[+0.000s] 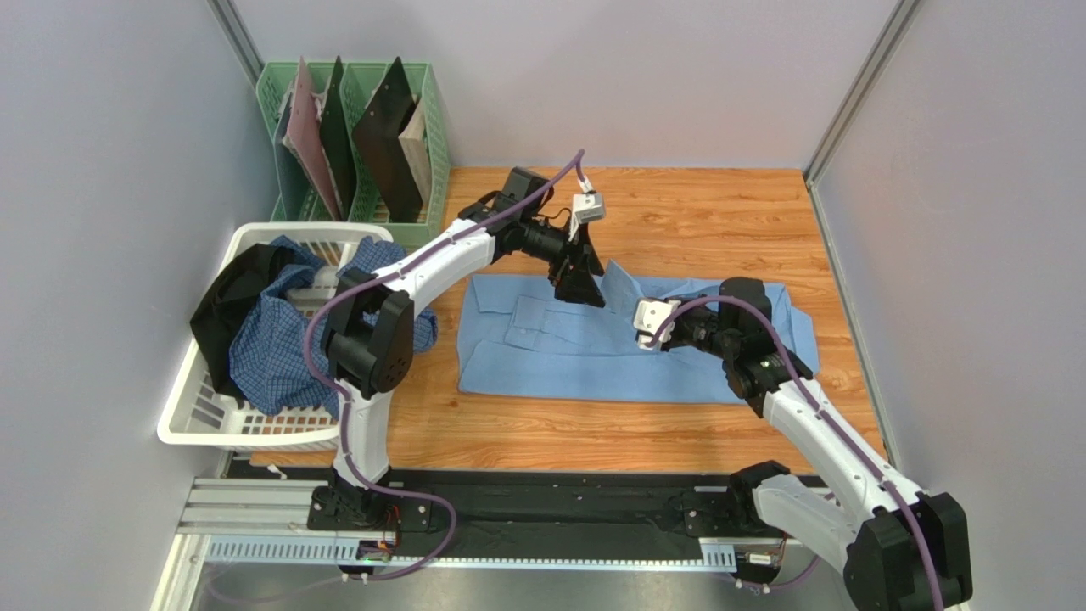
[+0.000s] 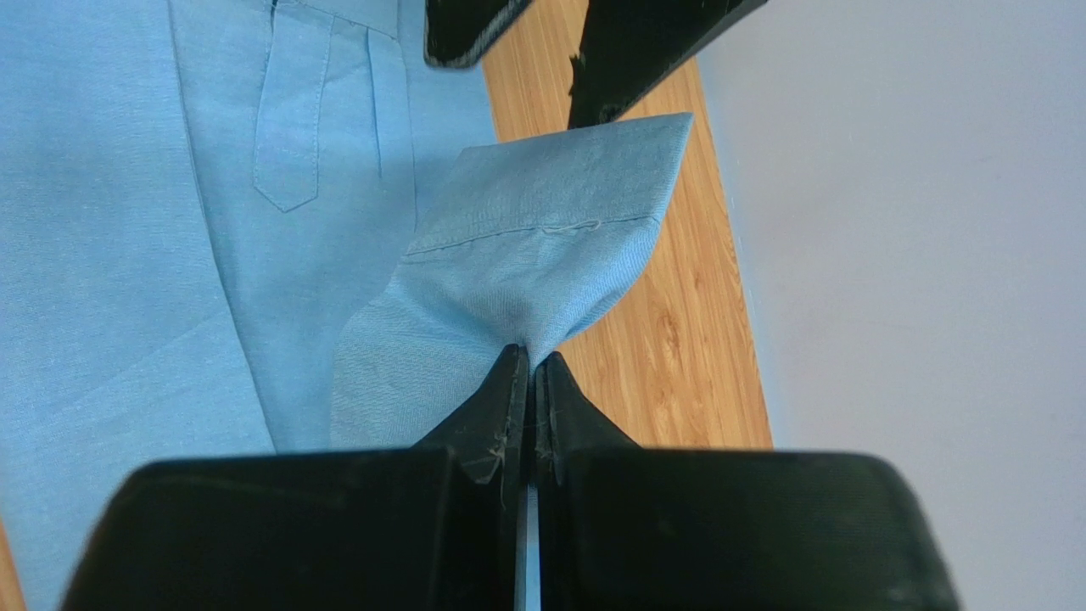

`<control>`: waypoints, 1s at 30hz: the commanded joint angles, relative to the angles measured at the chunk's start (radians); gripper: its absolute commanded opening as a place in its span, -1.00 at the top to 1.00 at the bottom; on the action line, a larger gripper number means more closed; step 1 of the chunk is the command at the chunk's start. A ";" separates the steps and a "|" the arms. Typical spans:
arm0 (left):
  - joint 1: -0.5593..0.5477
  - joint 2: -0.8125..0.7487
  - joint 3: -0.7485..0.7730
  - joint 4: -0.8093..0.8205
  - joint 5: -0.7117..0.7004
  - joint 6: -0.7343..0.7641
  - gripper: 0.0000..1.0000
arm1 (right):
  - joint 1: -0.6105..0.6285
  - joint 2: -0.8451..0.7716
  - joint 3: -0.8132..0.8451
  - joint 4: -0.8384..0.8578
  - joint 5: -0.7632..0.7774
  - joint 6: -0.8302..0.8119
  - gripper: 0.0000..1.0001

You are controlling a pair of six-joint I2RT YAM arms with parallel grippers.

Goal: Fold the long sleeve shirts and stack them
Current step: Fold the shirt

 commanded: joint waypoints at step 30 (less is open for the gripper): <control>-0.058 0.016 0.170 -0.050 -0.033 0.131 1.00 | 0.010 -0.095 -0.019 0.050 0.081 0.075 0.35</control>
